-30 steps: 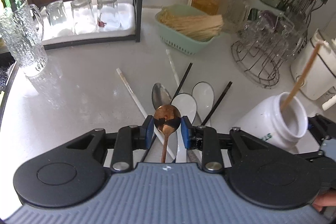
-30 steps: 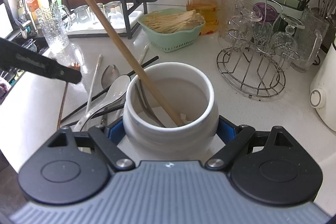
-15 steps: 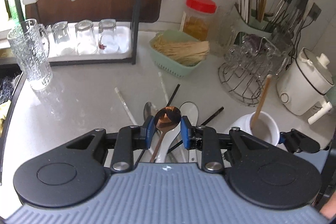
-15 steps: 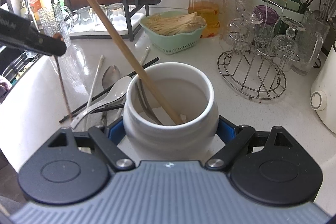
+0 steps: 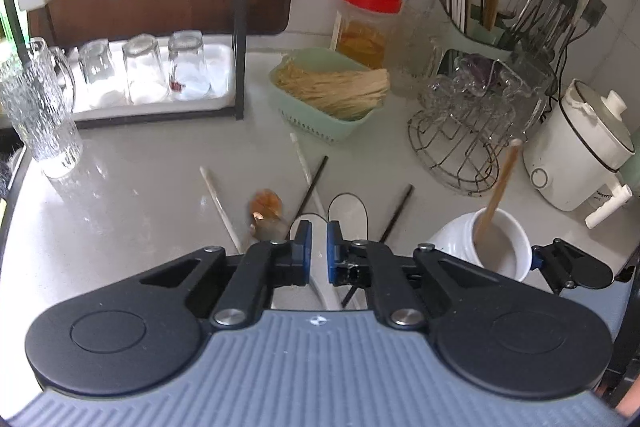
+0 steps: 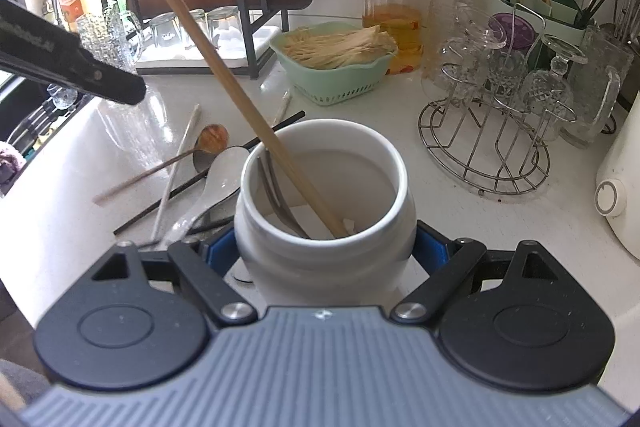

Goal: Organize utensils
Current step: 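Lift the copper spoon with the left tool and adjust its hold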

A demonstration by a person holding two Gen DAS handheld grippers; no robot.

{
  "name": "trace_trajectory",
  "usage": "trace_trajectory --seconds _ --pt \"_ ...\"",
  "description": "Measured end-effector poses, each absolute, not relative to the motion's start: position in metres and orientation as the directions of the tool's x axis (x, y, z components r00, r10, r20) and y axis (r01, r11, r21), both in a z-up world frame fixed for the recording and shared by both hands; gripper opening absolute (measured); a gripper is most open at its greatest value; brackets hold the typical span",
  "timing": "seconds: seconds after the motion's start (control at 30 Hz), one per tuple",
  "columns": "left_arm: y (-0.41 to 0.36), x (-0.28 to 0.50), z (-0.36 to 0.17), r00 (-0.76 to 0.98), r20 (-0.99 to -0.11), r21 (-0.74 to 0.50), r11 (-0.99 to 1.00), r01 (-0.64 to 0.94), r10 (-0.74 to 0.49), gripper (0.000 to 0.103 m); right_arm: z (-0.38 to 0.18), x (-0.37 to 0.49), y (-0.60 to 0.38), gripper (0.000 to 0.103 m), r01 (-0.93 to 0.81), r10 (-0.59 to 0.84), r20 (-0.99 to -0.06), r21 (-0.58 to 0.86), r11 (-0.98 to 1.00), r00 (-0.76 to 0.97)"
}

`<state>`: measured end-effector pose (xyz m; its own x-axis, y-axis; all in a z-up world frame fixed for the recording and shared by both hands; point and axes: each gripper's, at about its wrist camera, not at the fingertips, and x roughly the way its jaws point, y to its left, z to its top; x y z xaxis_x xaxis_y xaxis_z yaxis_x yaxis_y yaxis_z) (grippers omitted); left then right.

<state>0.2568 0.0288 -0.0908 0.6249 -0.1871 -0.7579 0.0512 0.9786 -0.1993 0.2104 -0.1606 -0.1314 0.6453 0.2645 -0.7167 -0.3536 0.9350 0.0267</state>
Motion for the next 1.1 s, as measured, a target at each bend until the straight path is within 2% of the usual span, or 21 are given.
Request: trace_trajectory --seconds 0.2,0.4,0.43,0.5,0.57,0.8,1.1 --pt "0.036 0.267 -0.113 0.578 -0.791 -0.198 0.978 0.064 -0.198 0.009 -0.131 0.21 -0.161 0.091 -0.352 0.264 -0.716 0.027 0.936 0.646" --pt "0.049 0.277 -0.131 0.555 -0.814 -0.129 0.985 0.111 -0.169 0.011 -0.131 0.21 -0.16 0.091 -0.348 0.259 -0.717 0.025 0.937 0.647" --pt "0.051 0.28 -0.135 0.551 -0.818 -0.108 0.985 0.136 -0.166 0.012 -0.131 0.21 -0.16 0.091 -0.346 0.257 -0.718 0.024 0.938 0.646" --pt "0.055 0.286 -0.141 0.545 -0.826 -0.057 0.983 0.173 -0.144 0.028 -0.131 0.21 -0.159 0.091 -0.341 0.252 -0.722 0.023 0.94 0.645" --pt "0.06 0.29 -0.149 0.534 -0.835 -0.008 0.974 0.227 -0.132 0.032 -0.13 0.211 -0.159 0.091 -0.336 0.246 -0.726 0.022 0.942 0.642" --pt "0.069 0.303 -0.166 0.506 -0.846 0.081 0.899 0.43 -0.167 0.033 -0.129 0.215 -0.156 0.091 -0.324 0.23 -0.742 0.018 0.946 0.63" --pt "0.059 0.315 -0.183 0.453 -0.855 0.075 0.804 0.589 -0.252 0.039 -0.128 0.218 -0.149 0.091 -0.265 0.183 -0.762 0.016 0.964 0.621"
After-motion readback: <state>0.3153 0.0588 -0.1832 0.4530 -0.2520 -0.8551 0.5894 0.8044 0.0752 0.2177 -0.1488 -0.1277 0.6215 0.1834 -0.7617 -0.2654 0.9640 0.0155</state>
